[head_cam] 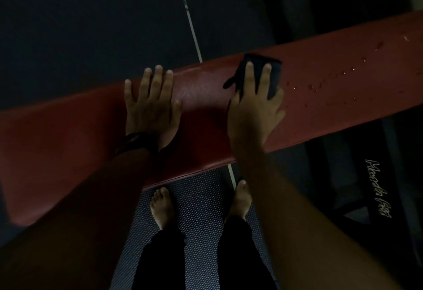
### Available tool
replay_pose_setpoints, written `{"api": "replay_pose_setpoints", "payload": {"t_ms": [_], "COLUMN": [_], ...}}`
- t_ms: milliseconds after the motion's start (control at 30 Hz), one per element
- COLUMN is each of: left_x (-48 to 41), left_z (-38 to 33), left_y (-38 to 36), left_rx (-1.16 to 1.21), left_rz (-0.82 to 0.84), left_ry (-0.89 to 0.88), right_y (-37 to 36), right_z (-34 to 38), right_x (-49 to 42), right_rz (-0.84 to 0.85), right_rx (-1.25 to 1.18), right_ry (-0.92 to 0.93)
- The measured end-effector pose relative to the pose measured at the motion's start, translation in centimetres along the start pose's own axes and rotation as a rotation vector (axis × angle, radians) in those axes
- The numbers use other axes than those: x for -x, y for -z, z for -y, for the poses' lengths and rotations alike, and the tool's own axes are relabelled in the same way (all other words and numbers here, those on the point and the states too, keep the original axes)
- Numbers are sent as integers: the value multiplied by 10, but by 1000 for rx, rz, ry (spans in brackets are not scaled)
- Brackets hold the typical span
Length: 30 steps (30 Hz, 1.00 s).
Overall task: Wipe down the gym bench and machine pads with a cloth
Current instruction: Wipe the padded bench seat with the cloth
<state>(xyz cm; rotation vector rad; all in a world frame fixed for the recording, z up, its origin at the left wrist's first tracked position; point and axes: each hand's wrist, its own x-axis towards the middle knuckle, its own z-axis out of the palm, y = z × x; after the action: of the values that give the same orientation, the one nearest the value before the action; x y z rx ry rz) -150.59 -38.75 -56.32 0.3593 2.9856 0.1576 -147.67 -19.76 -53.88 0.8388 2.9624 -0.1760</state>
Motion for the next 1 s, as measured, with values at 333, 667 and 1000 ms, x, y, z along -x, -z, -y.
{"api": "replay_pose_setpoints", "payload": {"t_ms": [333,667,1000], "left_x": [2,0,4], "left_z": [2,4,-2], "left_y": [-4,-4,2], "left_rx": [-10,-45,-47], "left_rz": [-31,-4,23], "left_ry": [-2,-13,-4], "right_y": [6,-21,-1], "right_z": [12,31,-19], "right_x": [-53,18,15], "right_rz": [127,93,-78], "right_rx": [157,40,-51], "right_ry": [706,711,33]}}
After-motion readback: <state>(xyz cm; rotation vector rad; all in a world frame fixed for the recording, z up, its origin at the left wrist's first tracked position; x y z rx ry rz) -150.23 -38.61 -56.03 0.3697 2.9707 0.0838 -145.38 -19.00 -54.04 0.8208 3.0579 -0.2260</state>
